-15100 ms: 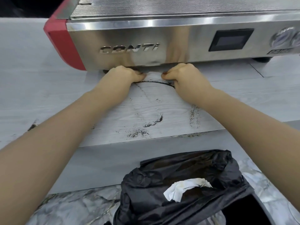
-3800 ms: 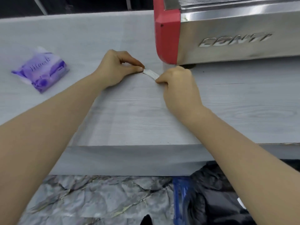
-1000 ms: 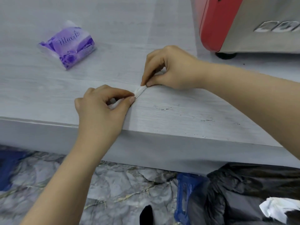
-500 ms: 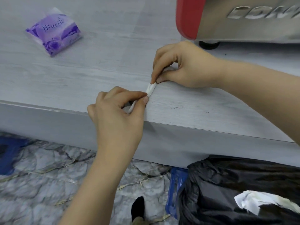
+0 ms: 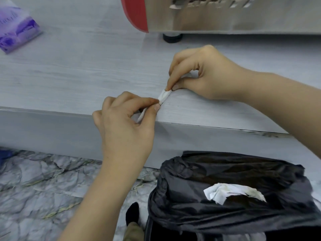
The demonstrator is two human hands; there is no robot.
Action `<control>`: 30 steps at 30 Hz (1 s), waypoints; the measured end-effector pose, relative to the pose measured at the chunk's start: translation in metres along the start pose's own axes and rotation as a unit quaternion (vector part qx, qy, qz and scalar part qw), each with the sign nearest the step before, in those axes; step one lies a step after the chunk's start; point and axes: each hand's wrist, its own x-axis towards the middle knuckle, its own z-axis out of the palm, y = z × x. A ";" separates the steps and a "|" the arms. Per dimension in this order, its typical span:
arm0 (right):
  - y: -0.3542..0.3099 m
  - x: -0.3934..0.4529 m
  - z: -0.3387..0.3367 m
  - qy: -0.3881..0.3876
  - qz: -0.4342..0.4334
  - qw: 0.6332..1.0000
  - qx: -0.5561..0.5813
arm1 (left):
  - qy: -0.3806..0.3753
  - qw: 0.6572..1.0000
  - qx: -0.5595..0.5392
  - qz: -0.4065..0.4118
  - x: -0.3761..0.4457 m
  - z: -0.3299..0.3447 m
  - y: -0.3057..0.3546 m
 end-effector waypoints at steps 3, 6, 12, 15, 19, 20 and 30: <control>0.005 -0.031 -0.012 0.012 0.012 1.000 -0.005 | -0.011 1.000 -0.008 0.007 -0.011 0.016 0.017; 0.010 -0.062 -0.024 0.027 0.023 0.999 -0.013 | -0.021 0.999 -0.012 0.021 -0.019 0.033 0.035; 0.015 -0.129 -0.047 0.057 0.063 0.996 -0.031 | -0.049 0.998 -0.002 0.044 -0.039 0.068 0.069; 0.011 -0.165 -0.057 0.075 0.087 0.992 -0.044 | -0.064 0.996 0.005 0.063 -0.047 0.084 0.085; 0.001 -0.211 -0.063 0.106 0.118 0.984 -0.076 | -0.087 0.990 0.014 0.112 -0.063 0.098 0.107; -0.002 -0.221 -0.064 0.114 0.127 0.981 -0.087 | -0.093 0.988 0.015 0.126 -0.068 0.101 0.111; 0.049 -0.221 -0.122 0.229 0.183 0.933 -0.210 | -0.140 0.970 -0.024 0.197 0.021 0.174 0.155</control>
